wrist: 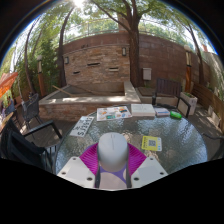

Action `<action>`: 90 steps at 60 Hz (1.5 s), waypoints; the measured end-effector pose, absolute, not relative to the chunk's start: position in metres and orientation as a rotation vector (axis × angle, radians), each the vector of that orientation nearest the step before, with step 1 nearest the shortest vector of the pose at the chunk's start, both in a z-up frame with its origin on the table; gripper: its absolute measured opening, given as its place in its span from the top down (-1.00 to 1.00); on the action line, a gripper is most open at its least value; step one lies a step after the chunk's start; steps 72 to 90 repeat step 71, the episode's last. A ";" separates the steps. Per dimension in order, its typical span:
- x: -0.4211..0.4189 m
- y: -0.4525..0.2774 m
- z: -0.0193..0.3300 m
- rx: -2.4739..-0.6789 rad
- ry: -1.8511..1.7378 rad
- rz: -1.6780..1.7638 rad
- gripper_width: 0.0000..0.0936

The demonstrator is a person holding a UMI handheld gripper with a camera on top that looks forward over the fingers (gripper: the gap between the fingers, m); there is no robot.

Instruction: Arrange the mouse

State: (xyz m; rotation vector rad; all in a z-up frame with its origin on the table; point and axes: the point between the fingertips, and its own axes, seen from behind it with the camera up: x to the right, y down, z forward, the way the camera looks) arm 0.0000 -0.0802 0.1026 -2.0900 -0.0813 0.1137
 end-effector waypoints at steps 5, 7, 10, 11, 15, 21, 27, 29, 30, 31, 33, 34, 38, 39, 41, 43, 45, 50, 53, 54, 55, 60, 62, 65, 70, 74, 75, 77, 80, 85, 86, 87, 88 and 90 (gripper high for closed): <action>-0.012 -0.083 0.055 -2.153 -0.130 0.062 0.24; -0.018 -0.087 0.032 -2.170 -0.127 0.067 0.20; -0.025 -0.090 0.012 -2.208 -0.125 0.088 0.09; -0.026 -0.089 0.007 -2.218 -0.124 0.096 0.06; -0.030 -0.093 -0.007 -2.253 -0.119 0.118 -0.06; -0.028 -0.101 0.003 -2.257 -0.109 0.083 -0.58; -0.026 -0.121 0.039 -2.236 -0.109 0.064 -0.78; -0.024 -0.131 0.054 -2.234 -0.102 0.050 -0.78; -0.025 -0.137 0.061 -2.234 -0.102 0.047 -0.80; -0.026 -0.142 0.070 -2.235 -0.104 0.046 -0.80; -0.027 -0.155 0.086 -2.233 -0.107 0.041 -0.80; -0.027 -0.163 0.092 -2.234 -0.109 0.041 -0.80; -0.029 -0.190 0.121 -2.244 -0.103 0.038 -0.85; -0.030 -0.195 0.128 -2.245 -0.099 0.038 -0.86; -0.032 -0.207 0.138 -2.249 -0.096 0.038 -0.87; -0.031 -0.219 0.148 -2.256 -0.092 0.028 -0.85; -0.030 -0.232 0.158 -2.256 -0.089 0.017 -0.85; -0.027 -0.257 0.181 -2.253 -0.079 -0.008 -0.85; -0.026 -0.268 0.189 -2.250 -0.080 -0.021 -0.83; -0.025 -0.272 0.191 -2.252 -0.080 -0.025 -0.83; -0.024 -0.275 0.192 -2.254 -0.080 -0.028 -0.82; -0.021 -0.291 0.193 -2.269 -0.071 -0.044 -0.82; -0.019 -0.295 0.192 -2.277 -0.075 -0.054 -0.82; -0.016 -0.301 0.188 -2.278 -0.082 -0.071 -0.82; -0.015 -0.309 0.186 -2.299 -0.096 -0.075 -0.82; -0.017 -0.306 0.181 -2.299 -0.095 -0.075 -0.82; -0.017 -0.306 0.181 -2.299 -0.095 -0.075 -0.82; -0.017 -0.306 0.181 -2.299 -0.095 -0.075 -0.82; -0.017 -0.306 0.181 -2.299 -0.095 -0.075 -0.82; -0.017 -0.306 0.181 -2.299 -0.095 -0.075 -0.82; -0.017 -0.306 0.181 -2.299 -0.095 -0.075 -0.82; -0.017 -0.306 0.181 -2.299 -0.095 -0.075 -0.82; -0.017 -0.306 0.181 -2.299 -0.095 -0.075 -0.82; -0.017 -0.306 0.181 -2.299 -0.095 -0.075 -0.82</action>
